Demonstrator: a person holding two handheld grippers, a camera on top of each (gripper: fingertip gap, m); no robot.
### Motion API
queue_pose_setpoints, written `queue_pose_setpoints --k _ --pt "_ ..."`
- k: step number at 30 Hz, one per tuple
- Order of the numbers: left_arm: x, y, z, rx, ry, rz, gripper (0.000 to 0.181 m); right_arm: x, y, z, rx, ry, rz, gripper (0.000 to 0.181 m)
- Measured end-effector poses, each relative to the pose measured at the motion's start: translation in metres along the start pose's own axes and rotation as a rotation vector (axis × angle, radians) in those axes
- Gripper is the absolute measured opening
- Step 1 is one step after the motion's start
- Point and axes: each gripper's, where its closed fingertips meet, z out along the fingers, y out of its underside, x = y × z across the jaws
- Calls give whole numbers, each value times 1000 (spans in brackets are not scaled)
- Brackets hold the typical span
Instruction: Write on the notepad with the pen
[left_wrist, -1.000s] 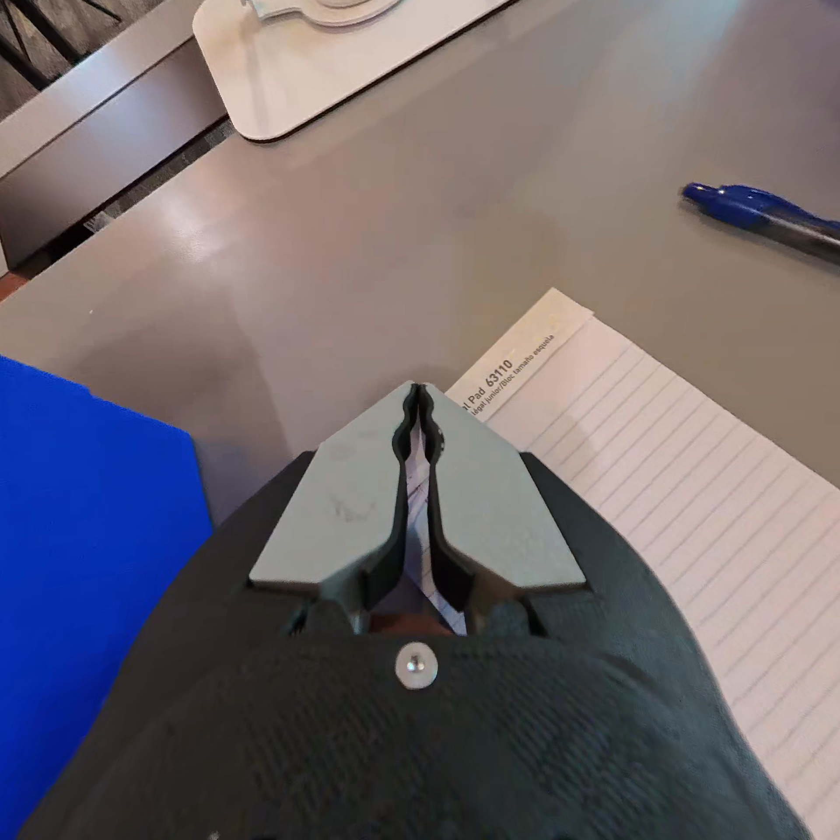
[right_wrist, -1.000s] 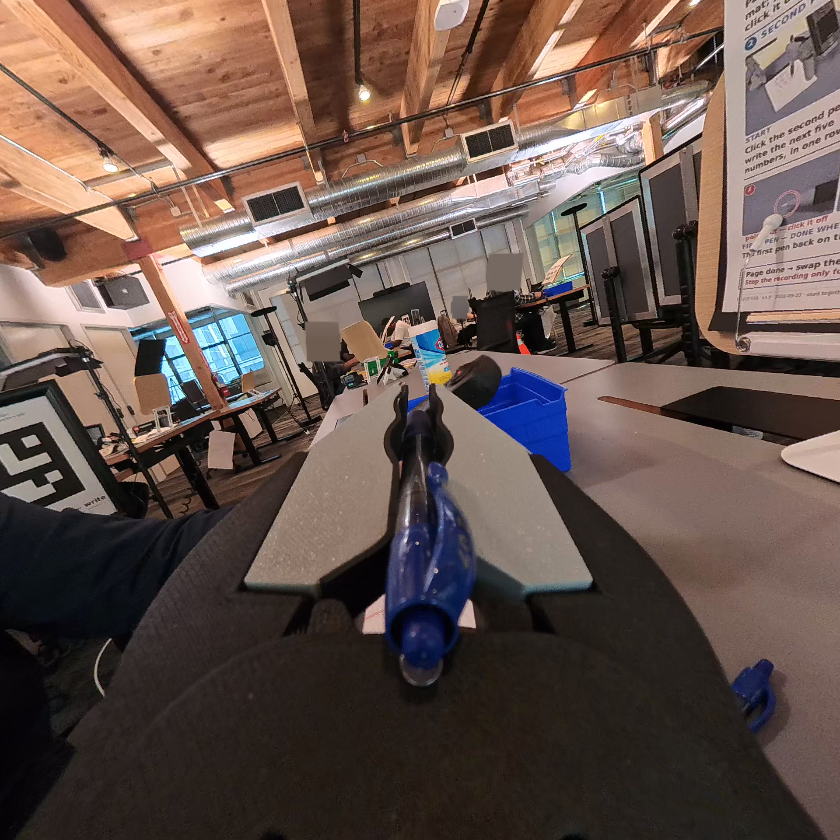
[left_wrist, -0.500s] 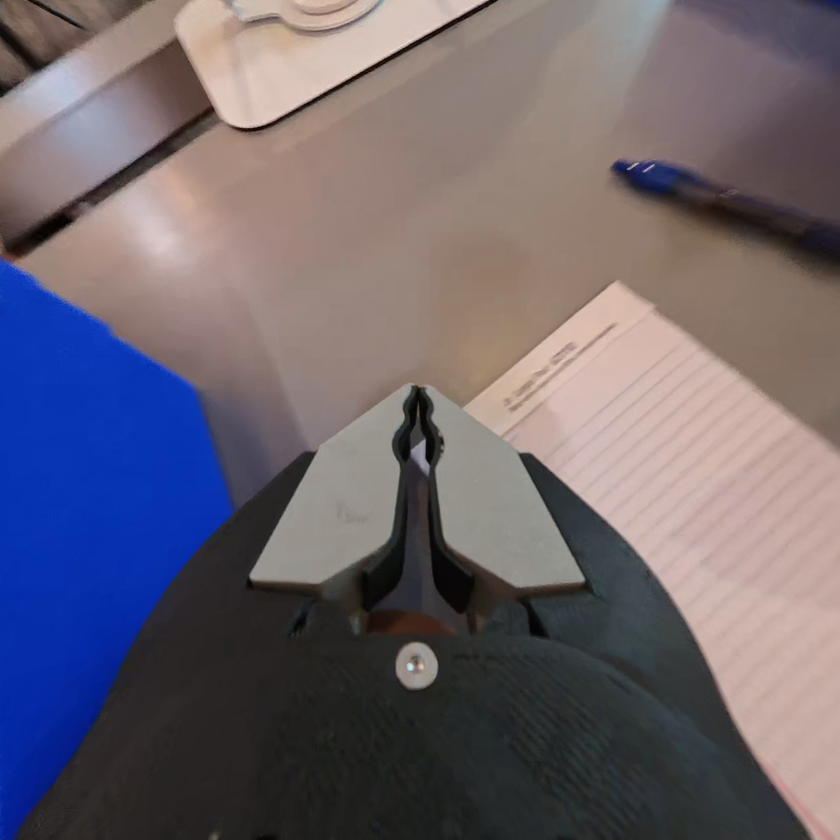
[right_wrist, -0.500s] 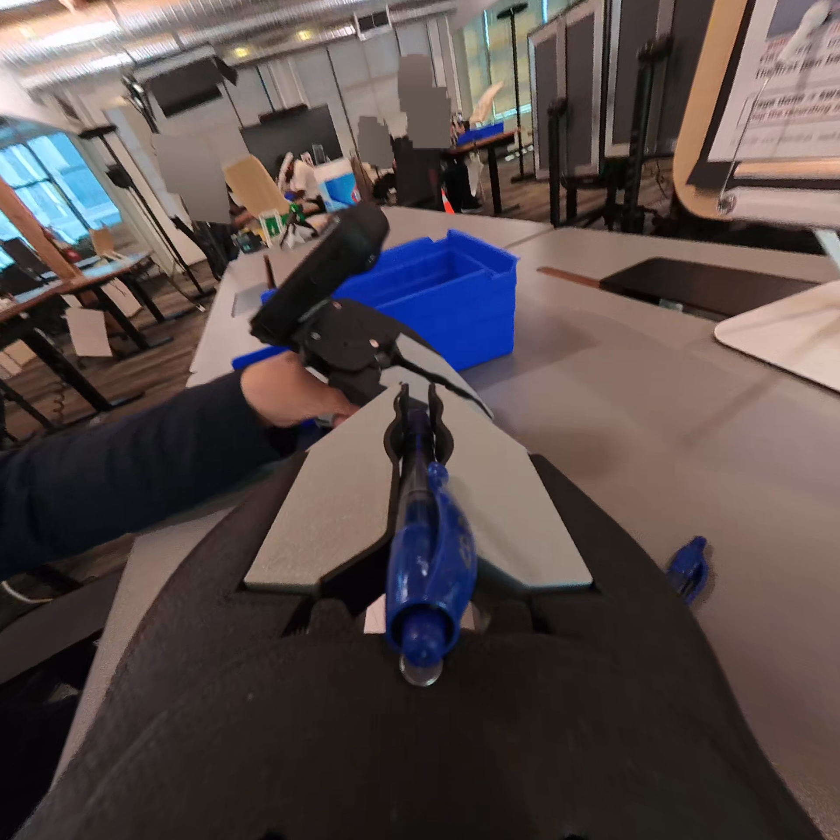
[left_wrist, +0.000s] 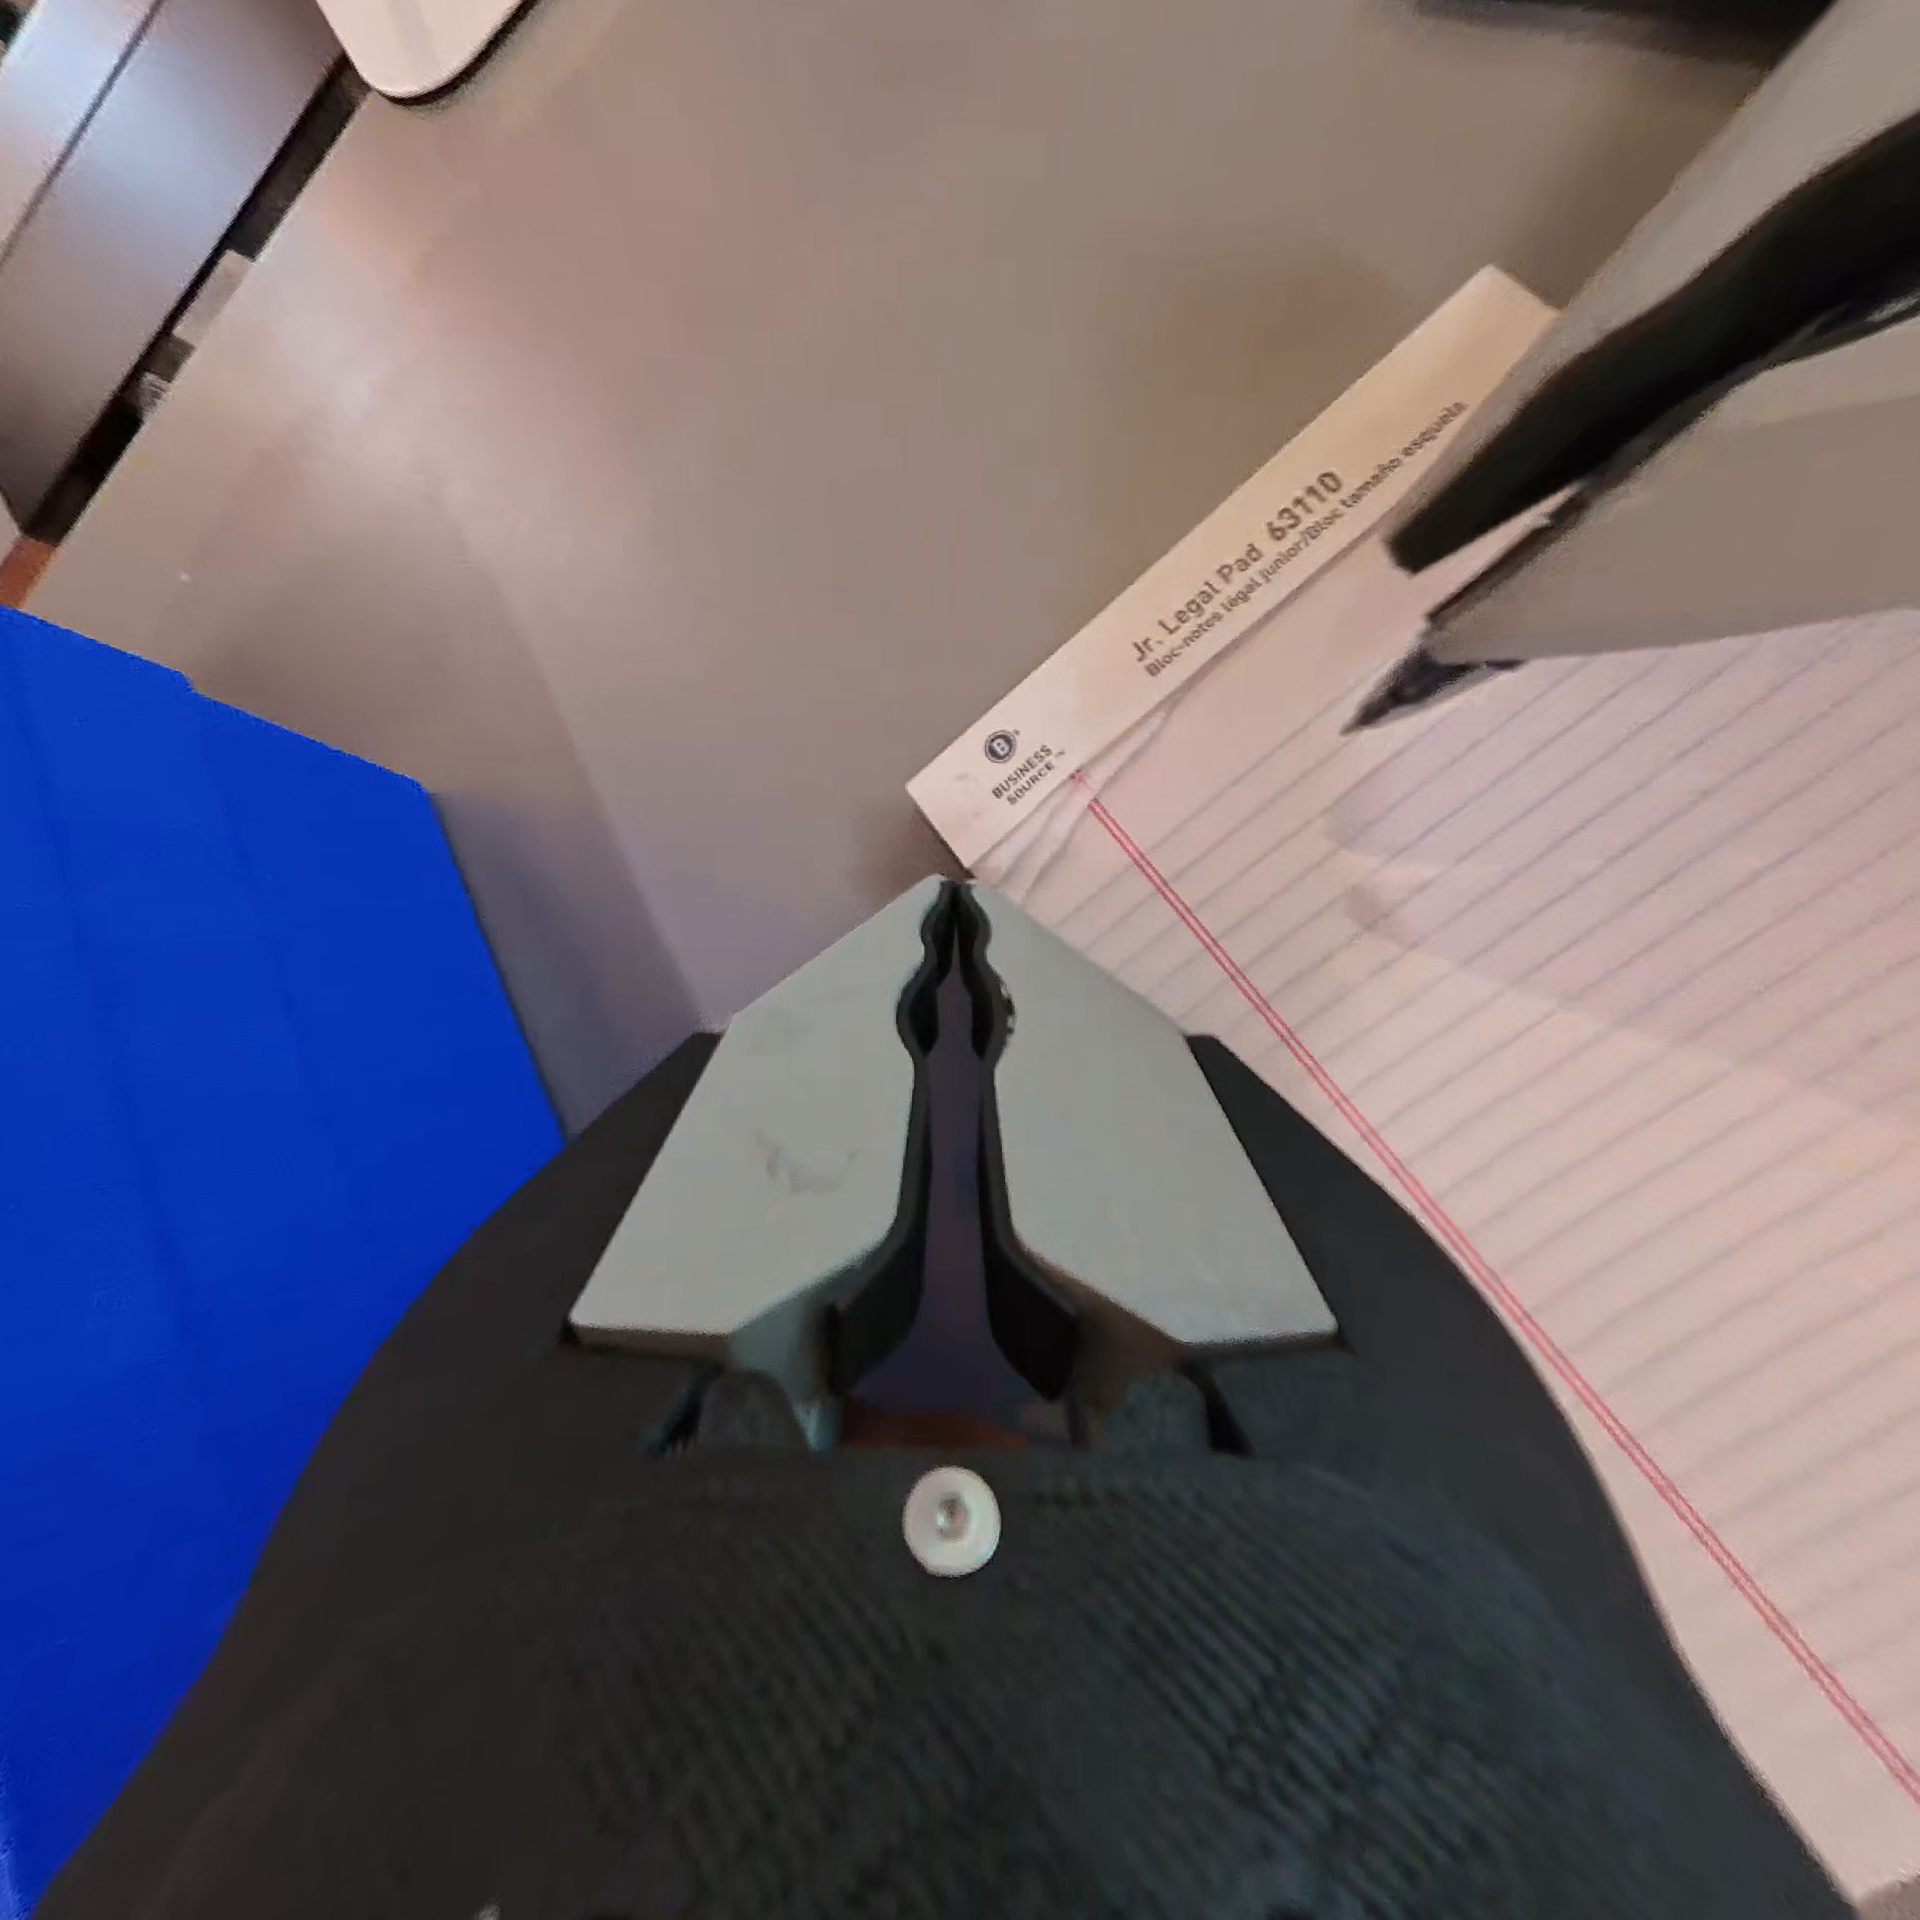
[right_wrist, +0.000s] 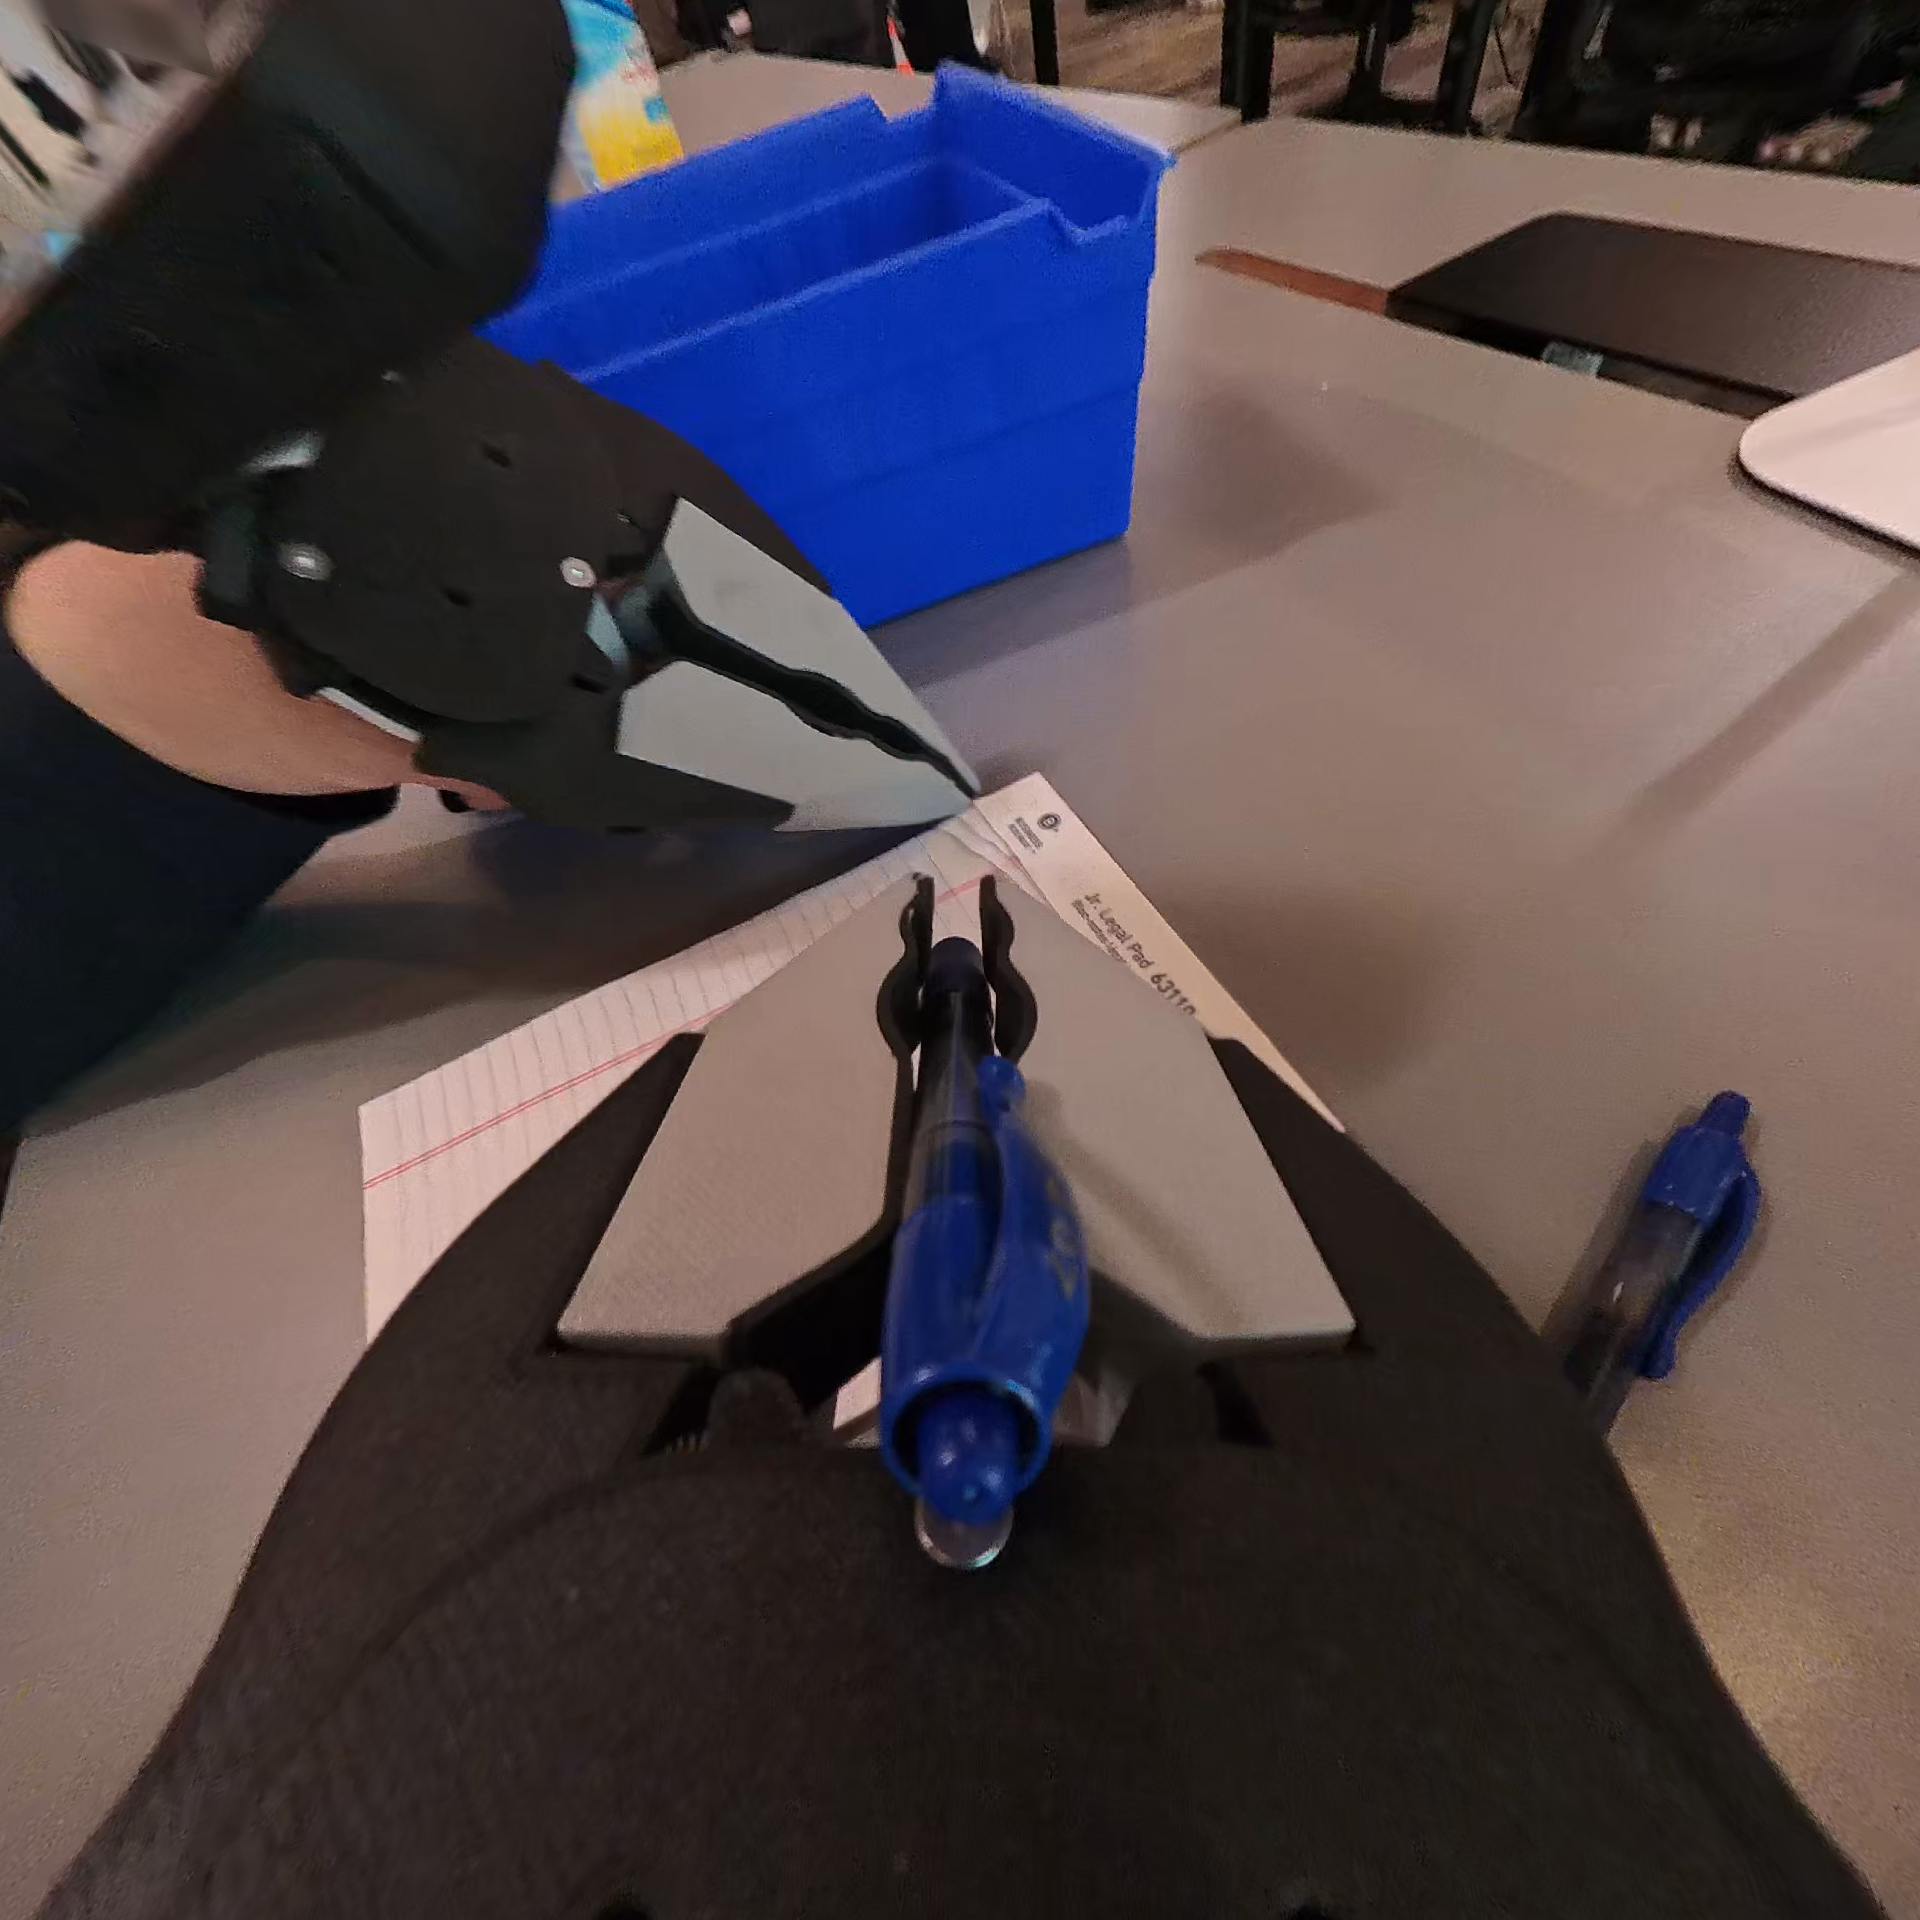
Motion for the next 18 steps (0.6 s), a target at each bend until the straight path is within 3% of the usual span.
queue_pose_setpoints --k 7,13,18 --pt "-1 6 -5 -29 23 -4 0 12 -8 -7 64 40 40 6" --pt "9 1 -4 4 75 -33 0 1 -19 -4 156 -155 303 6" --pt "13 3 -7 3 95 -17 0 4 -25 -9 211 -193 346 5"
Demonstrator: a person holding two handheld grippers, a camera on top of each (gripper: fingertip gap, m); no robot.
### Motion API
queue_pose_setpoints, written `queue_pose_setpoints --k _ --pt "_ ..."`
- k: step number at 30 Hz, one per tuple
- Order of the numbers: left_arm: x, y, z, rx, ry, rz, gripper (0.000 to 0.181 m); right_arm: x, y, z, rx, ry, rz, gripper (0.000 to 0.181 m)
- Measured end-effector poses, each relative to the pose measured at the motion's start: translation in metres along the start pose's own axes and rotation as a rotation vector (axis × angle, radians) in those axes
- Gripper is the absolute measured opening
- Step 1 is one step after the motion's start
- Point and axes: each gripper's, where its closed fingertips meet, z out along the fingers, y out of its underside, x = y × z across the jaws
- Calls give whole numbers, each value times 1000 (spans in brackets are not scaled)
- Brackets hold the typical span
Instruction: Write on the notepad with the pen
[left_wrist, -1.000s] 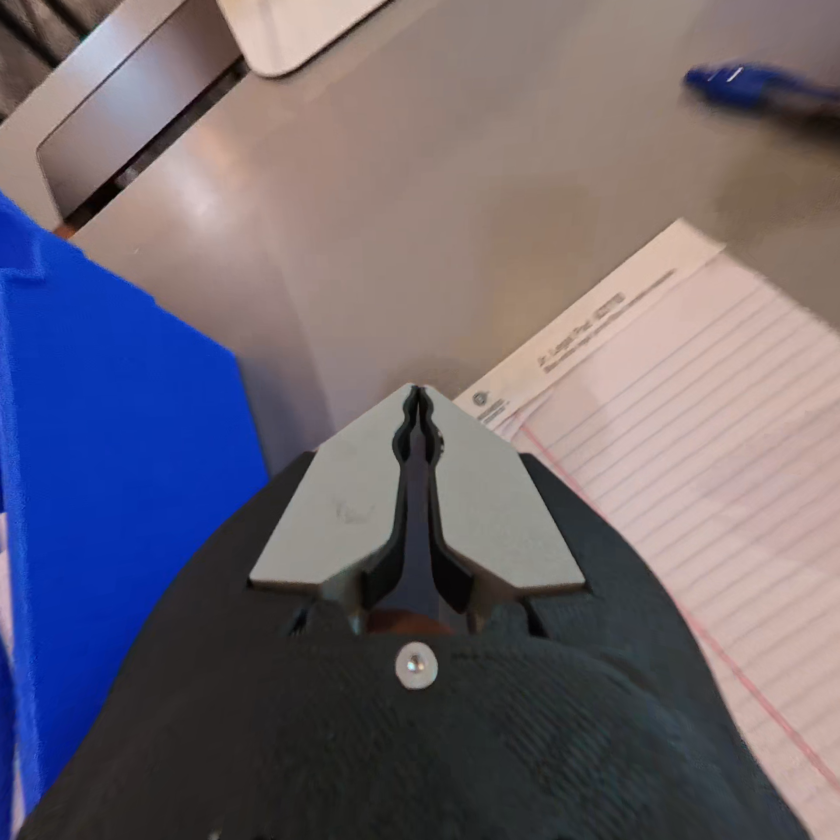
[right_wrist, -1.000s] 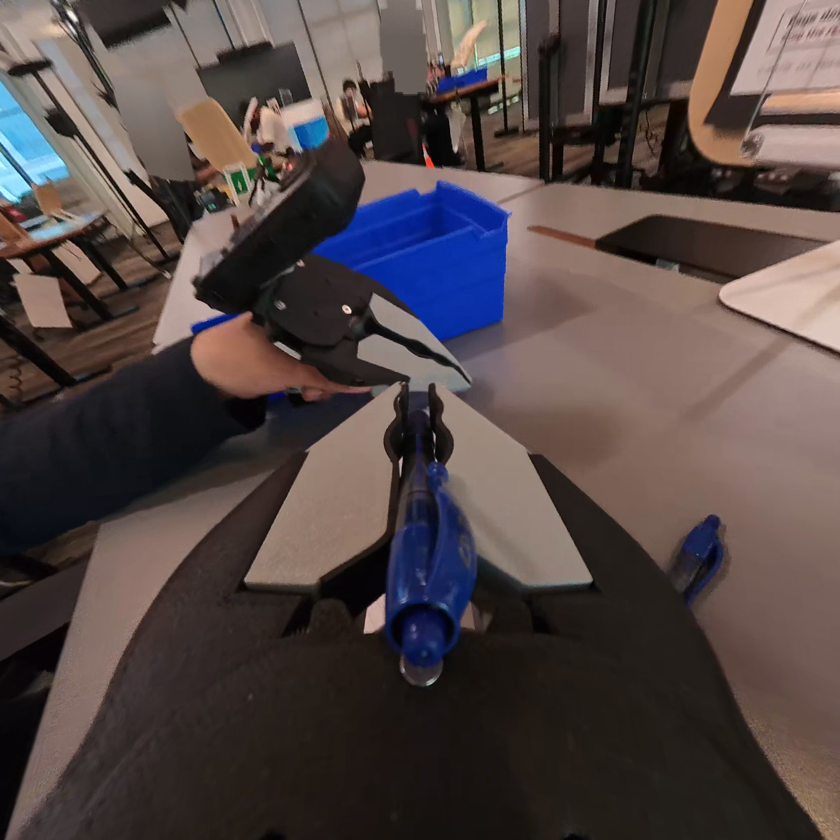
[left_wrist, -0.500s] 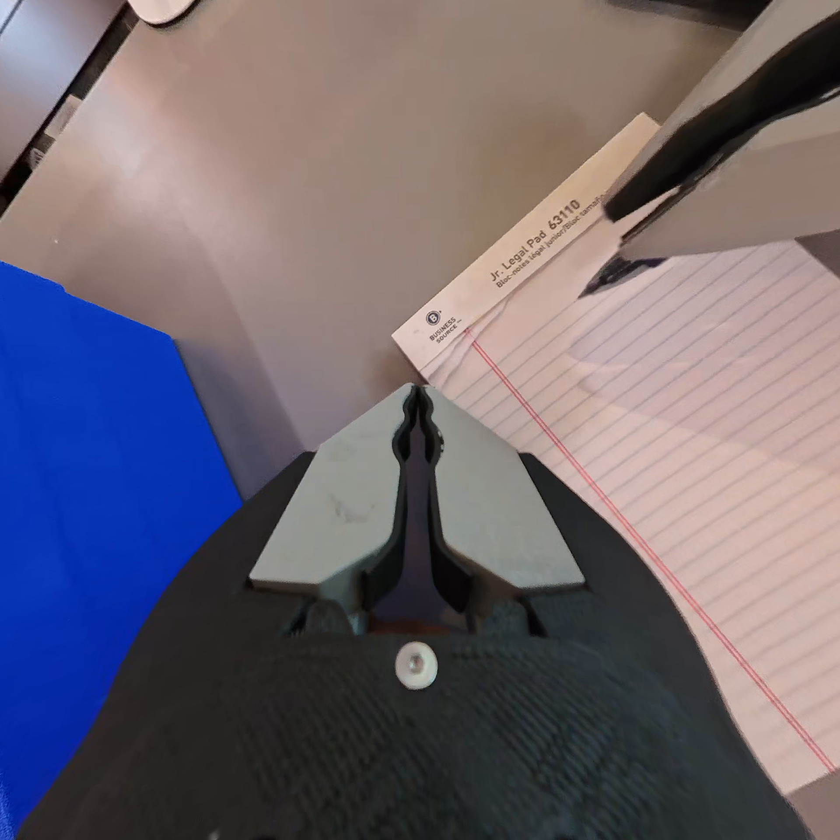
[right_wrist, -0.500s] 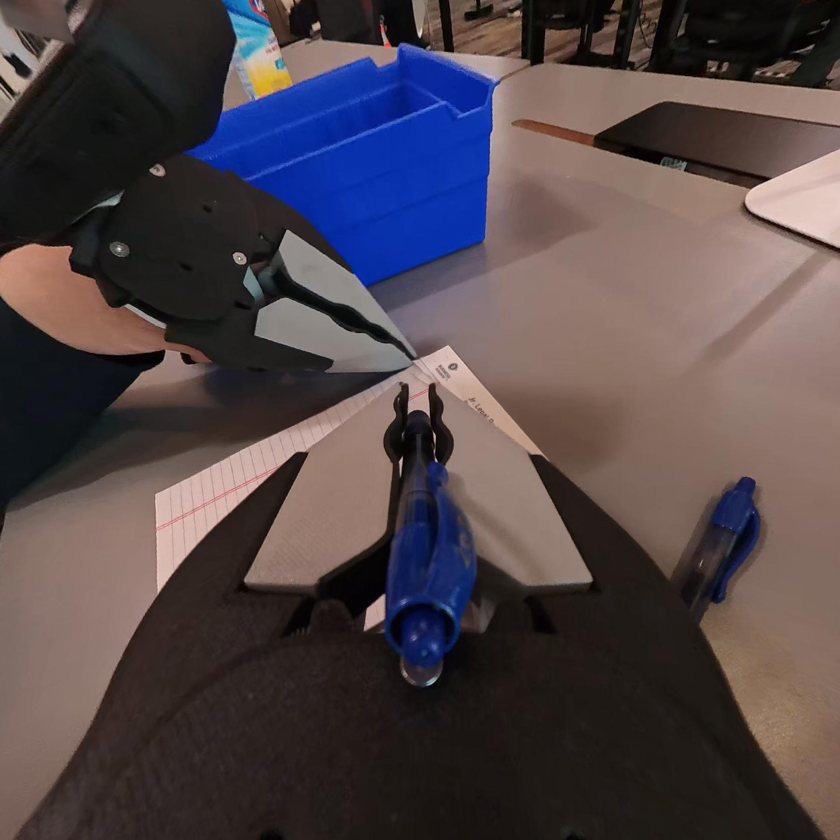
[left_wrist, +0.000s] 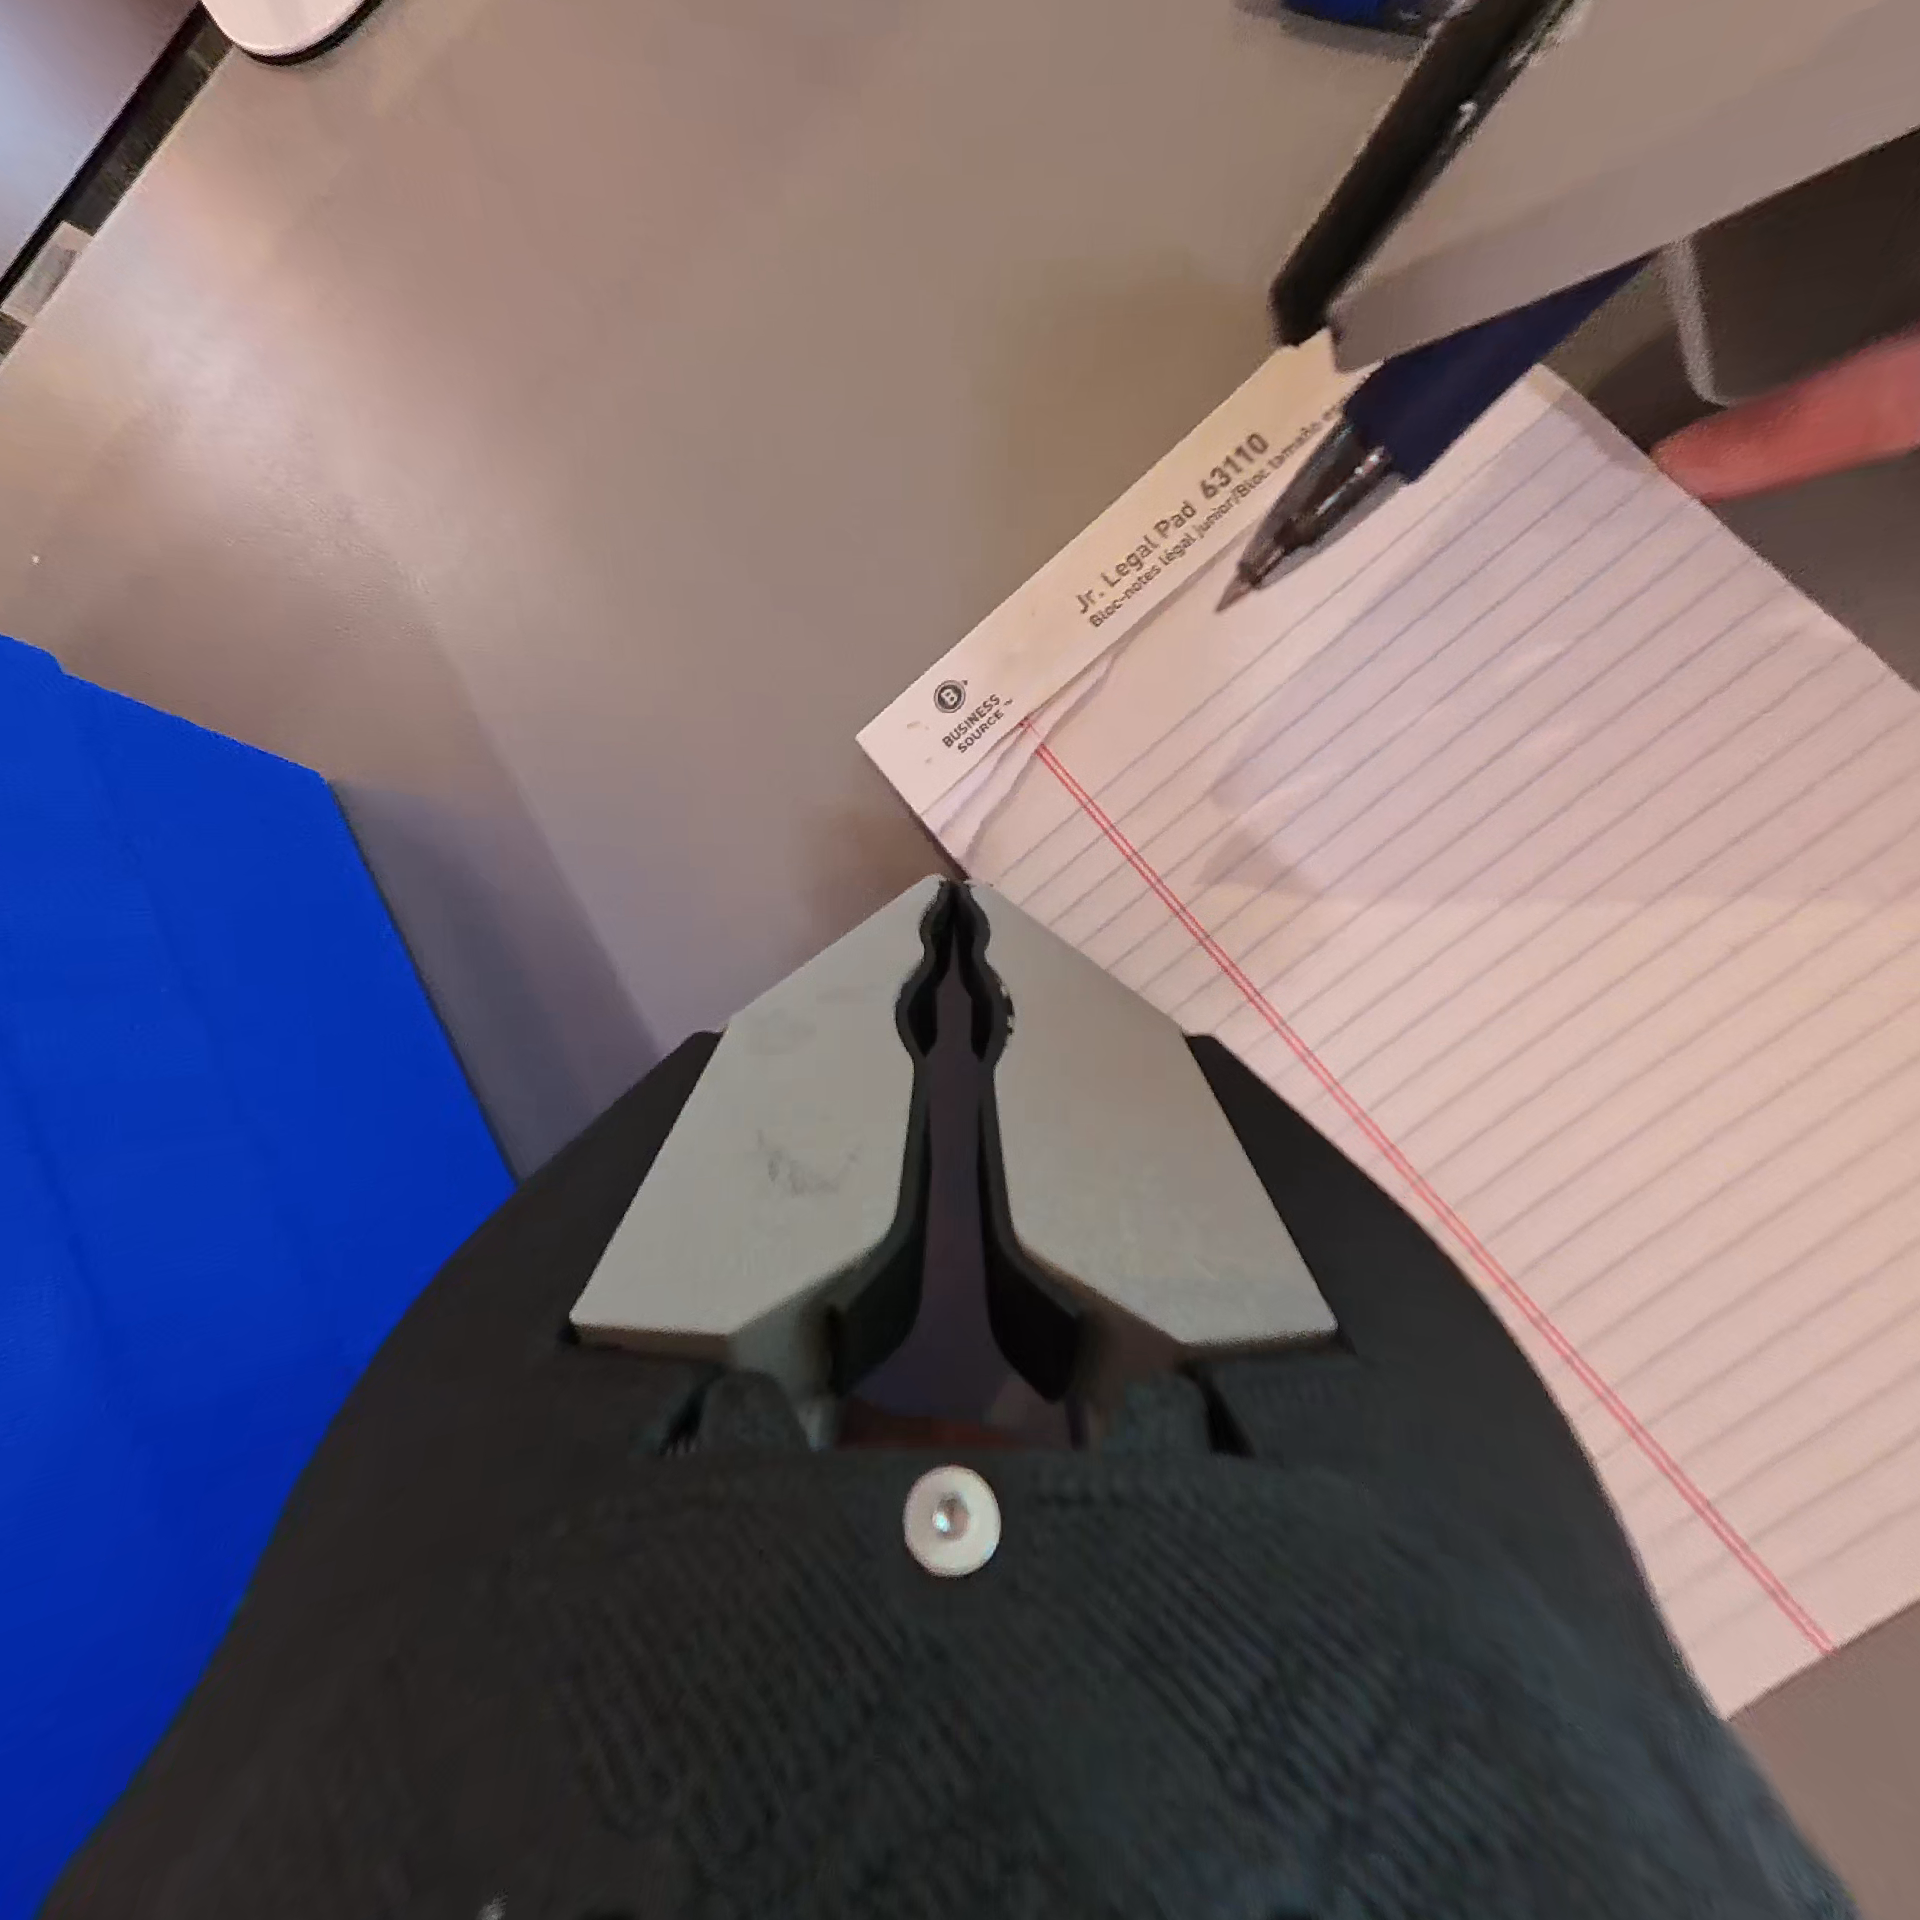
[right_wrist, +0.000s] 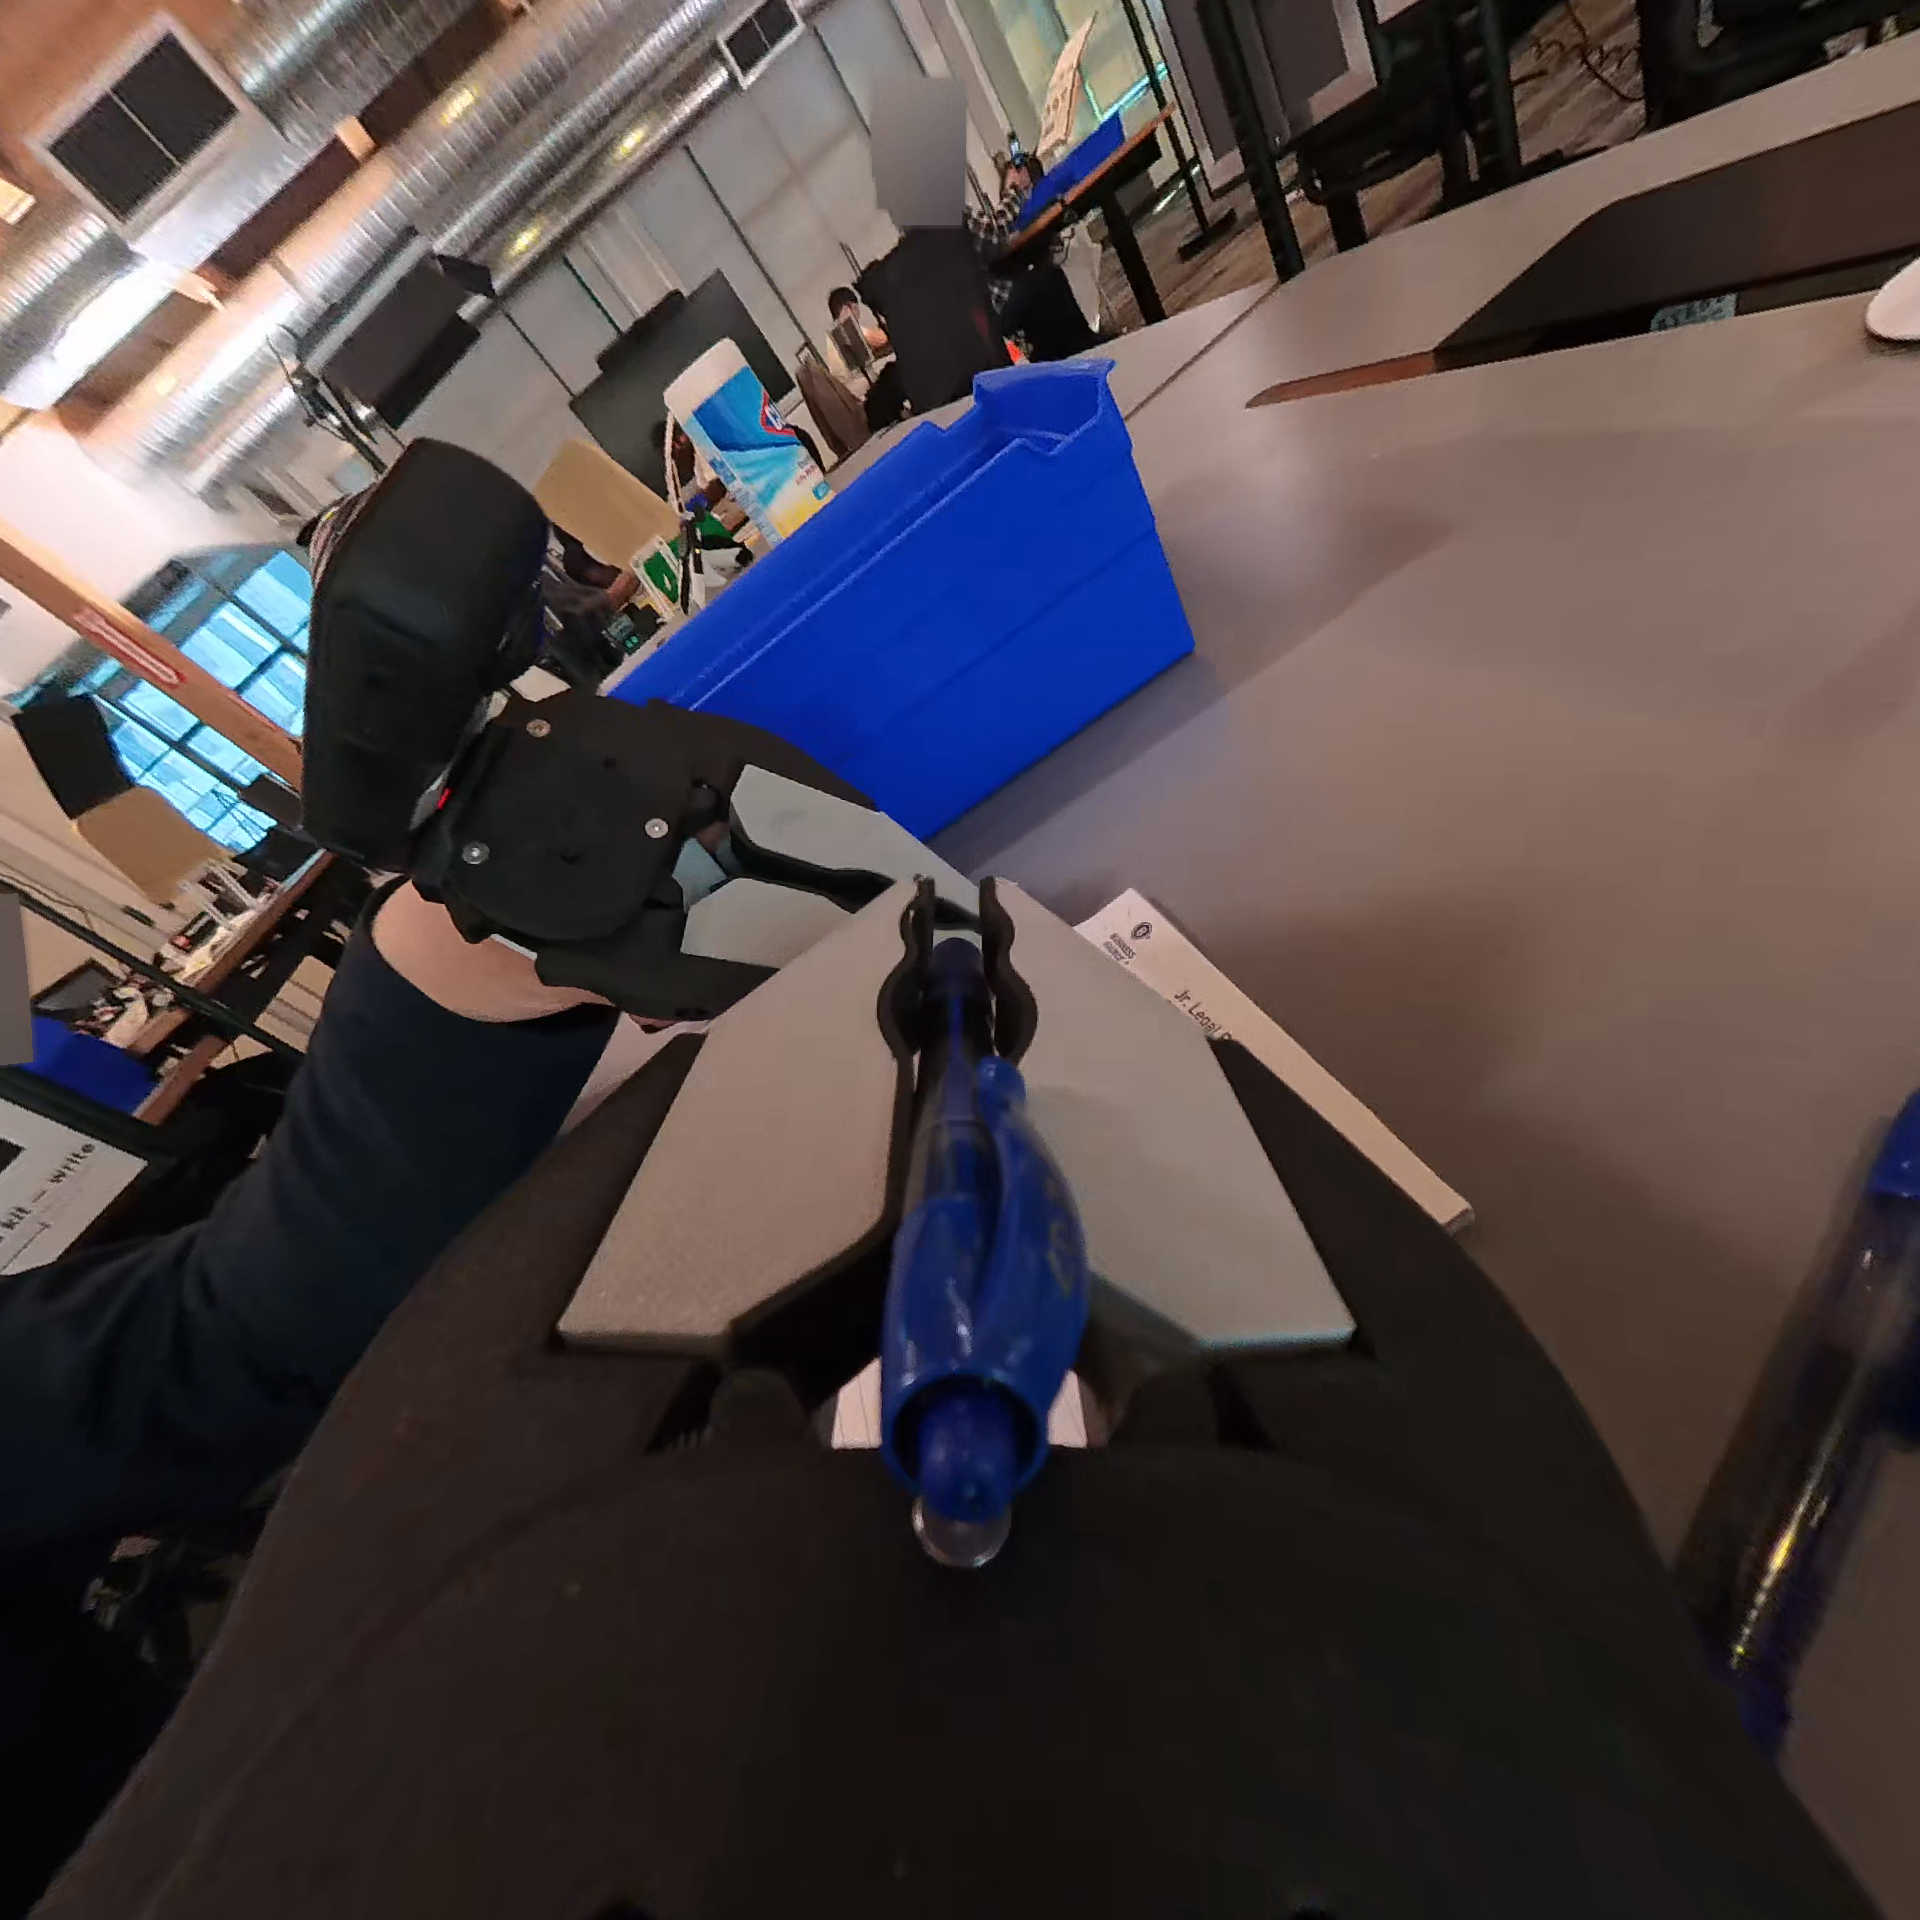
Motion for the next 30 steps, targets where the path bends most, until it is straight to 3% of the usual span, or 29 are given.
queue_pose_setpoints --k 9,13,23,30 --pt "8 -1 -1 1 61 -10 0 4 -4 -1 -21 36 -124 5" --pt "7 -1 -1 7 87 -31 0 16 0 -7 -73 133 -194 6" --pt "32 -7 -4 28 164 17 0 7 3 -1 -76 70 -155 5" --pt "25 -5 -3 22 140 11 0 26 2 -12 -98 190 -186 6"
